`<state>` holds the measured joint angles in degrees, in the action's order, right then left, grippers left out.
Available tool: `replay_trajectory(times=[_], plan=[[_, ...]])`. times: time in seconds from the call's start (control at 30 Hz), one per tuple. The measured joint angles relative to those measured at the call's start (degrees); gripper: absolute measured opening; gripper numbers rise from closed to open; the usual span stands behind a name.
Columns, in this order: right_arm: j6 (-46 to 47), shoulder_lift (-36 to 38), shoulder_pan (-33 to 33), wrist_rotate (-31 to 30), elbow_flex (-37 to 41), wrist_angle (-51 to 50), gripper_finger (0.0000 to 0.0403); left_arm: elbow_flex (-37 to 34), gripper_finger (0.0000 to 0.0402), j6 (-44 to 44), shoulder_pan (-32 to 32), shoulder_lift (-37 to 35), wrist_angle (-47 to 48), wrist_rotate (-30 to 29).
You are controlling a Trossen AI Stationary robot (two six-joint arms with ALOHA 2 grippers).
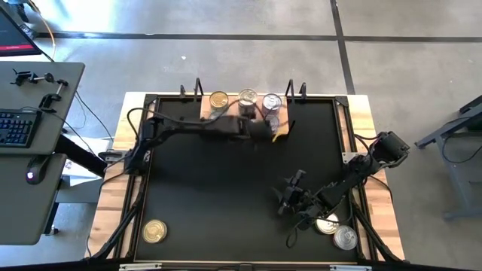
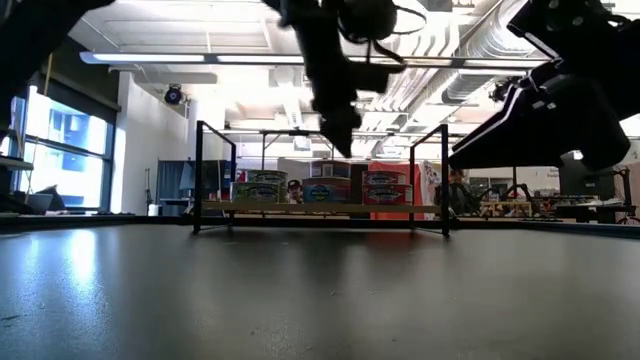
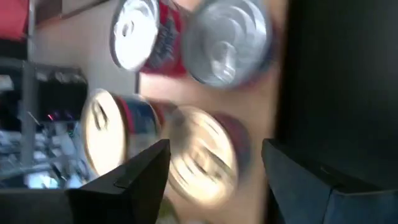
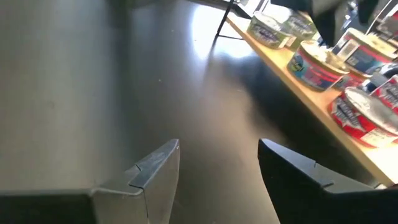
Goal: Stack canned seafood by type on shelf
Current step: Stack the blue-tuna can on top of the blue-pink tuna can on the shelf
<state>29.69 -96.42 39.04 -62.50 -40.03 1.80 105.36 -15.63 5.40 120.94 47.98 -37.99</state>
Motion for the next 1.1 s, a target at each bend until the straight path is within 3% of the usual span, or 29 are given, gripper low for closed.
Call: replay_trajectory(times=[0.13, 0.3, 0.5, 0.63, 0.8, 0.97, 1.1], plan=[[1.34, 0.0, 0.01, 0.64, 0.0, -0.07, 0.0208, -6.96, 0.0227, 9.14, -6.27, -5.52, 1.84, -1.96], [3.42, 0.0, 0.01, 3.36, 0.02, 0.14, 0.0208, -26.83, 0.0204, 12.72, -13.97, -16.41, -12.73, -4.36], [7.52, 0.64, 0.01, 14.32, -0.11, 2.22, 0.0208, -50.29, 0.0189, 20.53, -22.97, -29.39, -29.03, -4.14], [10.62, 3.13, 0.17, 24.46, -4.3, -1.26, 0.0208, -59.39, 0.0186, 27.11, -28.39, -35.63, -35.61, -4.43], [19.49, 5.07, 2.44, 38.88, -15.45, -21.72, 0.0208, -65.38, 0.0186, 31.51, -32.13, -39.37, -40.51, -6.97], [44.46, 3.7, 7.09, 50.64, -27.36, -52.92, 0.0193, -68.82, 0.0186, 33.94, -33.02, -39.15, -43.9, -8.82], [64.83, 3.63, 12.78, 58.62, -29.9, -62.25, 0.0168, -71.46, 0.0186, 34.56, -33.02, -38.0, -47.28, -8.92]])
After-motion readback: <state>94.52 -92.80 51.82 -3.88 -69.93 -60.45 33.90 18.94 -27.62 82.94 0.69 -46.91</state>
